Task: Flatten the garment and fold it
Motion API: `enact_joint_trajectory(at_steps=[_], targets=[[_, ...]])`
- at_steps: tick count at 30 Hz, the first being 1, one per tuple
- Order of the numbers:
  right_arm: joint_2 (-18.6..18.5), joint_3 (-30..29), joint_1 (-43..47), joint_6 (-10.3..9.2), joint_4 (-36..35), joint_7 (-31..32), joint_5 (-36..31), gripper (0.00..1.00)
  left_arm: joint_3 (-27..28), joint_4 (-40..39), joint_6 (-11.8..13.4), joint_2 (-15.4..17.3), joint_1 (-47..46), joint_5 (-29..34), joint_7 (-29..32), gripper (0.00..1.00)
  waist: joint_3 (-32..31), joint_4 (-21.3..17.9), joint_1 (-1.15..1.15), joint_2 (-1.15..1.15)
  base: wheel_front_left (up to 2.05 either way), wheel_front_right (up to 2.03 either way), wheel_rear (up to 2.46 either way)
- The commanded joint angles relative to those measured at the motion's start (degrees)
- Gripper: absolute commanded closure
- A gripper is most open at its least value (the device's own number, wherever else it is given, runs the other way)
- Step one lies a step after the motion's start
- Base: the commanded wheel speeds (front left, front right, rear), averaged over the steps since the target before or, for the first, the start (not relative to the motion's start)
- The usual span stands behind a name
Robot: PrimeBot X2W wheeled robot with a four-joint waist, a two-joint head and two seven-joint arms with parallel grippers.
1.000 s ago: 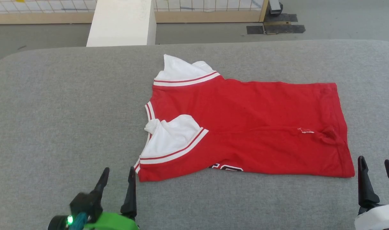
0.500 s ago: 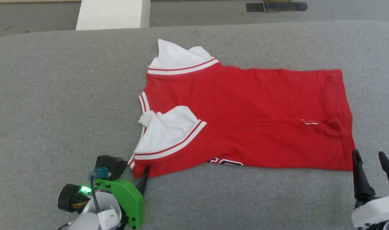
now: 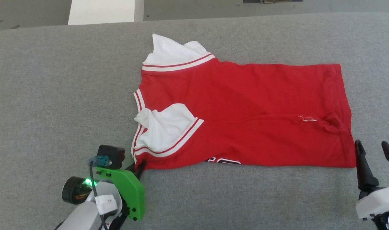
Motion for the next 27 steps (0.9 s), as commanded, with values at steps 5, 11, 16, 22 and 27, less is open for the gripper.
enact_joint_trajectory(at_steps=[5,11,16,22,27], targets=[[-1.73,-0.11,-3.16,-0.08,1.35,6.42,2.01,0.00,2.12,-3.33,2.48,1.15,3.82,-1.07,-1.20,1.00,-0.73,0.69,0.00,0.00,0.00,0.00,0.00],[-3.53,-1.18,-3.73,-0.08,4.56,18.84,3.15,0.00,2.30,-8.72,4.35,1.81,5.81,-0.72,-0.90,1.00,1.42,2.10,0.00,0.00,0.00,0.00,0.00],[-3.46,-1.96,-4.76,-0.08,6.33,22.16,3.49,0.00,1.53,-10.54,4.98,1.16,5.03,-0.07,-0.49,1.00,3.73,3.30,0.00,0.00,0.00,0.00,0.00],[-3.36,-1.10,-6.14,-0.08,8.88,24.78,4.58,1.00,0.86,-10.32,4.93,0.47,3.79,0.15,-0.28,1.00,4.89,3.86,0.00,0.00,0.00,0.00,0.00],[-3.55,-1.80,-7.06,-0.08,8.56,25.68,5.16,1.00,0.73,-9.94,4.92,0.51,4.14,-0.60,0.44,1.00,3.20,3.84,0.00,0.00,0.00,0.00,0.00]])
